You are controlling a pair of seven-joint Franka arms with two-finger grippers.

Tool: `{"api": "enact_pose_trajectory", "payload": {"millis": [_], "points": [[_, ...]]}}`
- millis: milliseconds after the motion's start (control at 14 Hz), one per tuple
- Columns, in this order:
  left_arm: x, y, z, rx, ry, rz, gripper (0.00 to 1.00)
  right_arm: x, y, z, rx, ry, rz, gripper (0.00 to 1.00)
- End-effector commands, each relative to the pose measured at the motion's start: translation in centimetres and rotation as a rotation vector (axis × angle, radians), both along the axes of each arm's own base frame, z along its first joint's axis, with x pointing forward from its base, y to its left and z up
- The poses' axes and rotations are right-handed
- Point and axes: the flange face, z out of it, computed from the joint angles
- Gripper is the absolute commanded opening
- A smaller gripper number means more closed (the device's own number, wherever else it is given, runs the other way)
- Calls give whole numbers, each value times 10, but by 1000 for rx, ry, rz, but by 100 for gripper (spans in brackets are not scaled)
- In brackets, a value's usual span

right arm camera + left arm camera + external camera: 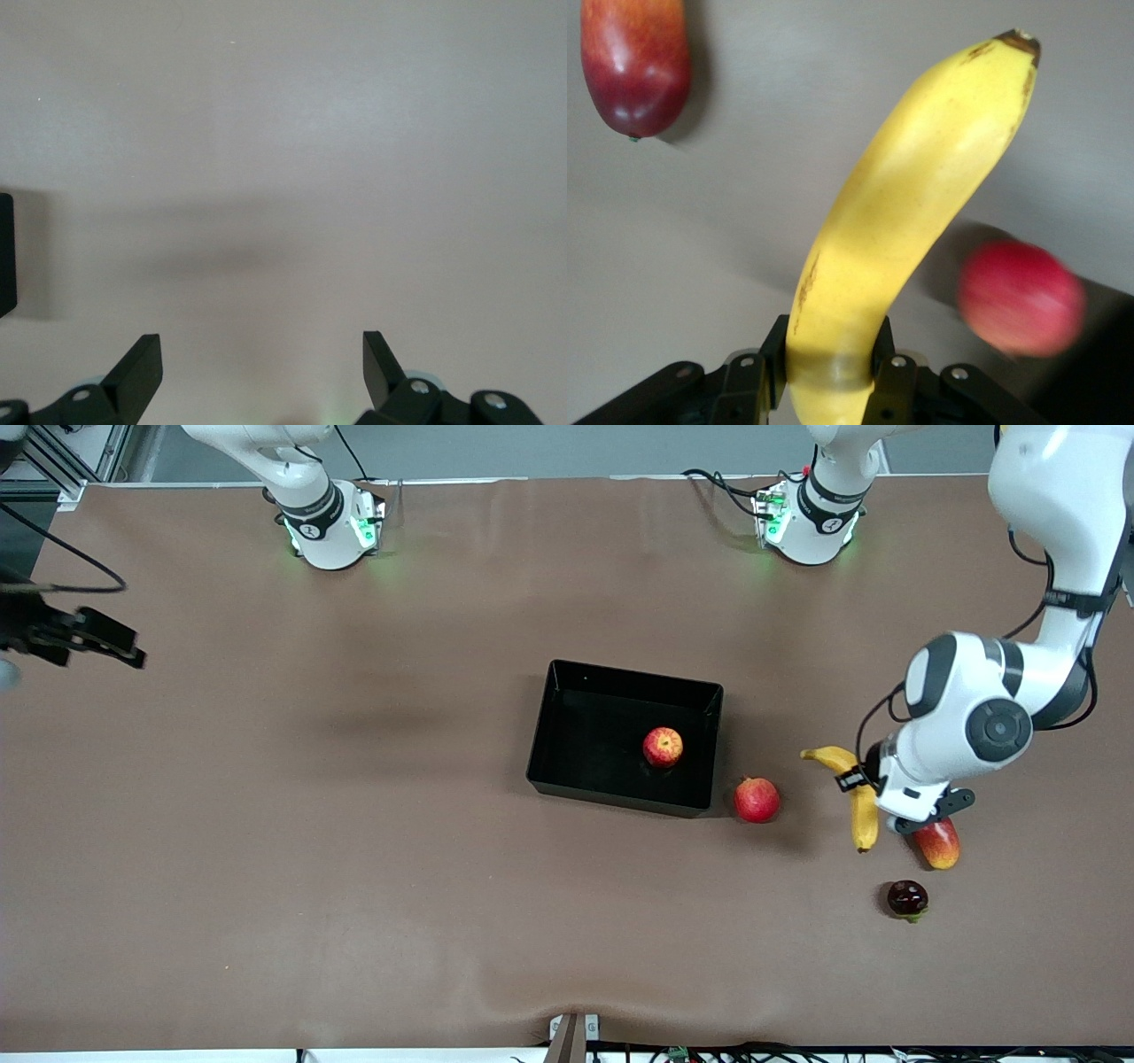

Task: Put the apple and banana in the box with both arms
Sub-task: 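Close the left gripper around the yellow banana, then carry the banana over the box and open the left gripper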

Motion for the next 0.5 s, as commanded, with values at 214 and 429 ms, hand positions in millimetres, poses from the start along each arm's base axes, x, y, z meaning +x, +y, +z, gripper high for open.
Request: {"api": "enact_pose_trajectory", "payload": {"millis": [214,429], "points": [[-8,-163,52,-49,-35,9,0,-10,-7,11,-3,8,-16,100],[-16,-243,27,-94,-11,7,0,-9,-7,16,-10,-2,-13,100]]}}
